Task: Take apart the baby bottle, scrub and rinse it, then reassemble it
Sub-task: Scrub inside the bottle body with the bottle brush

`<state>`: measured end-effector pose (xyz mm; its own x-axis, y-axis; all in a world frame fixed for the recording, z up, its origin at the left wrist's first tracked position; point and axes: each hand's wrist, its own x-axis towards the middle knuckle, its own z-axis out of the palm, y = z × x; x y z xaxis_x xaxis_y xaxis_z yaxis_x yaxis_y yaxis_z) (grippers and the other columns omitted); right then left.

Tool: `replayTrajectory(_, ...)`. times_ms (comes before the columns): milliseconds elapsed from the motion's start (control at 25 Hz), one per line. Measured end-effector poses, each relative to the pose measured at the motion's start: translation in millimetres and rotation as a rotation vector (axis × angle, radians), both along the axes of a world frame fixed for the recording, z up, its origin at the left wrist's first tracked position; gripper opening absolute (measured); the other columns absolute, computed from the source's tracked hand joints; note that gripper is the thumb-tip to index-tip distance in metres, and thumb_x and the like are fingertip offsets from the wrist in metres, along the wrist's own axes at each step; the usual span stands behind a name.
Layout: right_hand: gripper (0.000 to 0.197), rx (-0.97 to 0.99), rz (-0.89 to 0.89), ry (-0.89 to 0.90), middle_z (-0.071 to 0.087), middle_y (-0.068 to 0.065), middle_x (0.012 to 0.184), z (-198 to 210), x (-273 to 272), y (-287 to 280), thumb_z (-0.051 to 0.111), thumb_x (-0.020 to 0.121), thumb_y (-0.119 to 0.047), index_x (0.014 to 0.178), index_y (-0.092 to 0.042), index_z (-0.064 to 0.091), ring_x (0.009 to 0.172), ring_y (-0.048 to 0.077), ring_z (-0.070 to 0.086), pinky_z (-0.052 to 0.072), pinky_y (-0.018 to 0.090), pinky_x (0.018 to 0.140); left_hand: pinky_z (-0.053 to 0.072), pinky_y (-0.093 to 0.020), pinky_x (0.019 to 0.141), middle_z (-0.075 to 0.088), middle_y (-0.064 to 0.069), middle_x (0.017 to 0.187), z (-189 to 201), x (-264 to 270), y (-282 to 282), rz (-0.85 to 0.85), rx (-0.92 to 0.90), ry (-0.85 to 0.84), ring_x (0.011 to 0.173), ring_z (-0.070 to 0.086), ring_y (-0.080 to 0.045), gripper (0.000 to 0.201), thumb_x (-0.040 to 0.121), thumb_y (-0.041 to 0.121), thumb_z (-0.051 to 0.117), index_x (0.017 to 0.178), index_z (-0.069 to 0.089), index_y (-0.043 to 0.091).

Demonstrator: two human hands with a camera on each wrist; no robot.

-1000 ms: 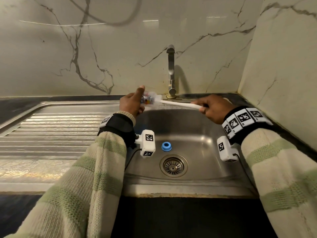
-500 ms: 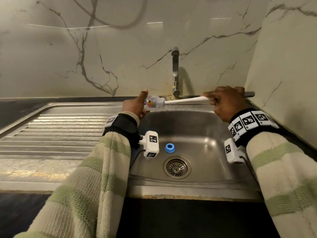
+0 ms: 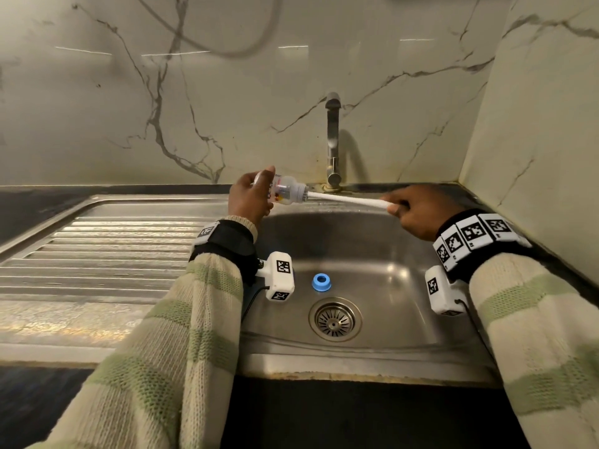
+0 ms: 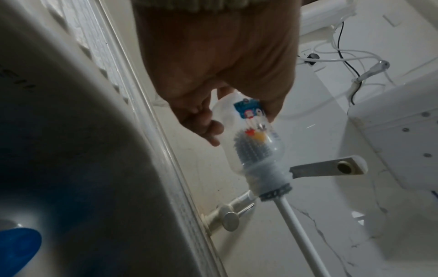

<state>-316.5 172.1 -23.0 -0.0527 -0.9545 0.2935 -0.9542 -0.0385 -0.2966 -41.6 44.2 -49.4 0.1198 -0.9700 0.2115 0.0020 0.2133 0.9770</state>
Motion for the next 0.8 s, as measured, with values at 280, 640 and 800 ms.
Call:
replayTrajectory(280,0.027,-0.172,-0.019,0.062,0.068,-0.001,0.102,3.5,-2.2,4.2,0.053,0.094,-0.019,0.111,-0.033,0.069,0.102,0.029,0.06,0.038,0.039,0.092,0.046,-0.025,0.047,0.068,-0.014,0.092,6.5,4.1,9.4,-0.072,0.218,0.047,0.051,0.057,-0.014,0.044,0.088,0.054,0.065,0.104,0.063,0.013)
replayTrajectory(640,0.028,-0.285,-0.04,0.134,0.068,-0.004,0.098,4.6,-1.6,3.5,0.061,0.09,-0.02,0.113,-0.034,0.069,0.098,0.025,0.057,0.035,0.041,0.09,0.048,-0.025,0.049,0.064,-0.01,0.085,9.7,6.2,15.8,-0.02,0.227,-0.155,0.055,0.056,-0.015,0.05,0.087,0.064,0.061,0.095,0.065,0.015)
replayTrajectory(800,0.02,-0.008,0.019,0.014,0.056,-0.002,0.07,-2.0,5.0,3.5,0.047,0.098,-0.027,0.088,-0.024,0.064,0.07,0.026,0.052,0.032,0.029,0.058,0.06,-0.035,0.079,0.057,-0.013,0.121,10.3,6.7,17.8,-0.279,-0.02,0.208,0.095,0.067,-0.029,0.022,0.1,0.02,0.058,0.122,0.057,0.016)
